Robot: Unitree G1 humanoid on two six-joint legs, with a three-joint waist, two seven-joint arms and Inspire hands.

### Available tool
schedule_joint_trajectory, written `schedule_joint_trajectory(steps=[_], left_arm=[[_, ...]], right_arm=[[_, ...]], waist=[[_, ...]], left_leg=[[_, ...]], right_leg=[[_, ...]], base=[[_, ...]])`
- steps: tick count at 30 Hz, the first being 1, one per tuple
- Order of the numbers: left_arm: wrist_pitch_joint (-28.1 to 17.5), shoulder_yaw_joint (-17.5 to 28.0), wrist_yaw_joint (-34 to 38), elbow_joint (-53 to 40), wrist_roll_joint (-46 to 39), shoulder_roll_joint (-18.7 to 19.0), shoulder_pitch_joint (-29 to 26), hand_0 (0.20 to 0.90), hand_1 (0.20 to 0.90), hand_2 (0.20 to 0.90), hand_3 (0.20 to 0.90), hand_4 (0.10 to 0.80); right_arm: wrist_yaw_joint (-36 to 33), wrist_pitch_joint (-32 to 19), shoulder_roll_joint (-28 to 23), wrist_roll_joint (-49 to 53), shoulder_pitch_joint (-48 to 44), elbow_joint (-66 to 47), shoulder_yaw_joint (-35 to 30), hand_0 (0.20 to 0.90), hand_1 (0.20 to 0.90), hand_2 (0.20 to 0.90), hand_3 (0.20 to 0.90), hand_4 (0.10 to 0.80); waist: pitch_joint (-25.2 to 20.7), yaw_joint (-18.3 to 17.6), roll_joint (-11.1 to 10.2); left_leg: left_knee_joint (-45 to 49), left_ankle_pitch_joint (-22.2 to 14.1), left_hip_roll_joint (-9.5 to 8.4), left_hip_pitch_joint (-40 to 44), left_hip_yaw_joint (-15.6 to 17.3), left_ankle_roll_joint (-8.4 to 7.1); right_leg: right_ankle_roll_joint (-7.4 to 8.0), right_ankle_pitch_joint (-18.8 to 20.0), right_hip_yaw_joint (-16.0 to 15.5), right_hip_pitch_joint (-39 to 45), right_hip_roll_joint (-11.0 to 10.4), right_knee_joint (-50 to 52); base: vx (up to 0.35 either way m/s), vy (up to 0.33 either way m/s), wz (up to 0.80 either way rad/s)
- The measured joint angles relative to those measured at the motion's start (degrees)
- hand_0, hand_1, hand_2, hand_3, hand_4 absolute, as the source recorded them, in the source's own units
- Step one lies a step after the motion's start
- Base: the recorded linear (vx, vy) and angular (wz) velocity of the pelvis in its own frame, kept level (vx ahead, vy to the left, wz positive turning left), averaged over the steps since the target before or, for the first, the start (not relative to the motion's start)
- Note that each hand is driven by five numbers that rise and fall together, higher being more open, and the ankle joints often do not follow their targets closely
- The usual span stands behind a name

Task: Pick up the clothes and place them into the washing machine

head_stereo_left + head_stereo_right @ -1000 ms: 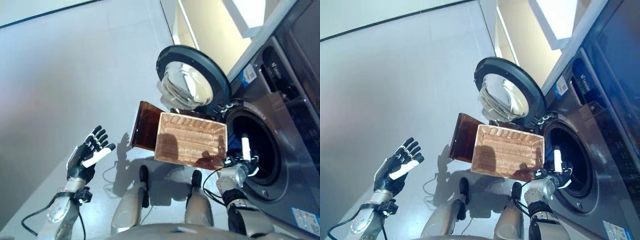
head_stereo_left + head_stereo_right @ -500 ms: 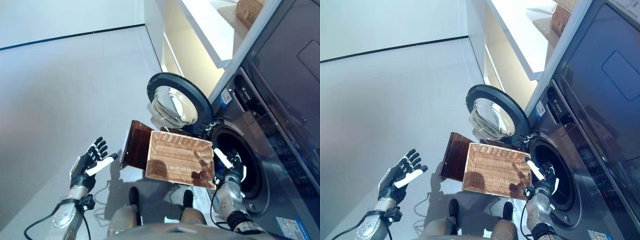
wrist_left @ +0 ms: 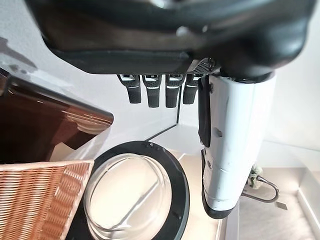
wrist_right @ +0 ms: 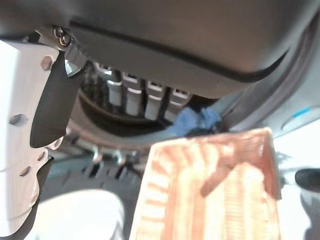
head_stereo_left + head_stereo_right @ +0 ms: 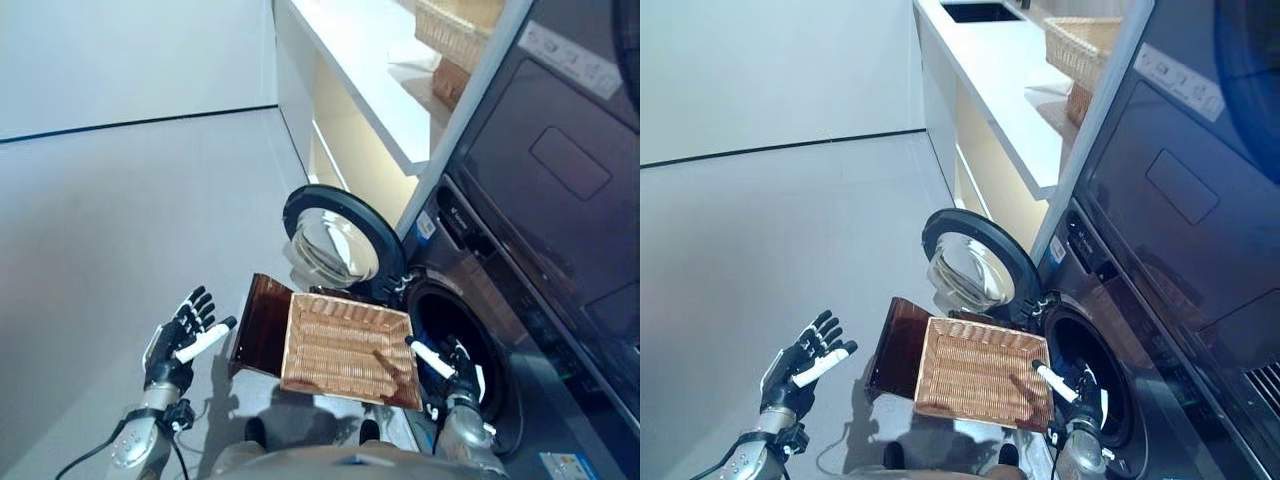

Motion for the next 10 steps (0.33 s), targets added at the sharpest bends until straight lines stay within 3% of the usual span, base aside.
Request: schedule_joint_trajectory(steps=[10], left_arm=[[0.1,0.0,0.0,1.3,1.2,-1.0,2.1,0.9,0.9,0.9,0.9,0.8]], right_arm=[[0.8,0.2,0.8,-0.2,4.6,-0.1,1.2,0.9,0.9,0.9,0.9,0.8]], waist=[[-2.4,0.0,0.0]], left_leg=[[0.0,-0.2,0.04,0.9,0.0,0.22]], right_leg=[[0.49,-0.5,0.1,0.9,-0.1,-0.1]], base=[[0.0,0.0,0.0]])
